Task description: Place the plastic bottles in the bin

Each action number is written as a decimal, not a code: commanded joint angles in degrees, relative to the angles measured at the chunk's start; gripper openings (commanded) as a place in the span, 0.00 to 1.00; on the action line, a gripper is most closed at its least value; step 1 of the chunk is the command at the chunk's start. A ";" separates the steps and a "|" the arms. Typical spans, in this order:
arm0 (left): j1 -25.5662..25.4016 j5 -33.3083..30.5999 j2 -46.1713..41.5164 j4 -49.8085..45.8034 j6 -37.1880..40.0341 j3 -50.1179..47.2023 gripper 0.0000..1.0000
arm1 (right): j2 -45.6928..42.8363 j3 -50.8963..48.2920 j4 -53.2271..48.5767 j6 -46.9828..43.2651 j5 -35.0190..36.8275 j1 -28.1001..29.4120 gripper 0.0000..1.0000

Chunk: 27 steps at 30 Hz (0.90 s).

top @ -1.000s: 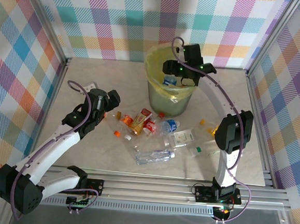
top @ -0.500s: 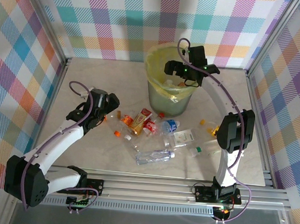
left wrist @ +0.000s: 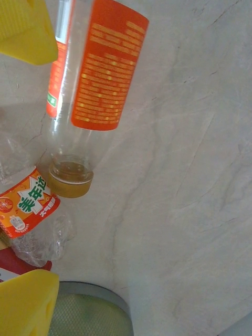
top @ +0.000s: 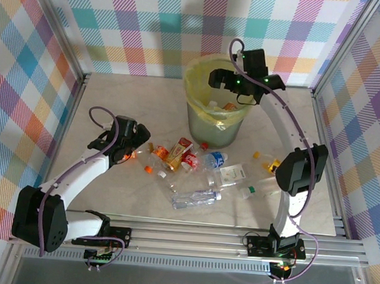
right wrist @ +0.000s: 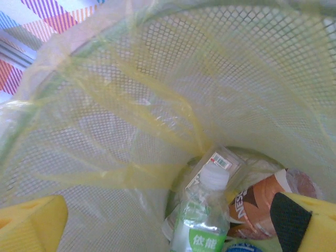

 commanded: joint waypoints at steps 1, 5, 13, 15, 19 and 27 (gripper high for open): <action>1.21 1.28 0.45 -0.89 3.29 0.15 1.00 | -5.62 1.76 -3.56 -0.73 0.42 -0.18 1.00; 1.48 0.93 1.80 -4.03 15.69 3.51 1.00 | -11.45 -2.07 -4.21 -0.13 2.78 -0.19 1.00; 1.95 0.86 10.75 -12.91 41.01 15.73 0.96 | -25.89 -17.14 -1.90 2.64 9.79 -0.19 1.00; 2.25 1.22 14.03 -17.15 45.20 19.50 0.97 | -28.75 -20.19 -1.84 3.49 11.12 -0.23 1.00; 3.11 3.15 19.04 -23.27 51.21 22.64 0.98 | -33.45 -25.16 -2.75 4.58 13.06 -0.23 1.00; 4.36 6.68 20.72 -29.46 52.14 21.17 0.98 | -40.15 -30.22 -4.02 6.36 14.36 -0.13 1.00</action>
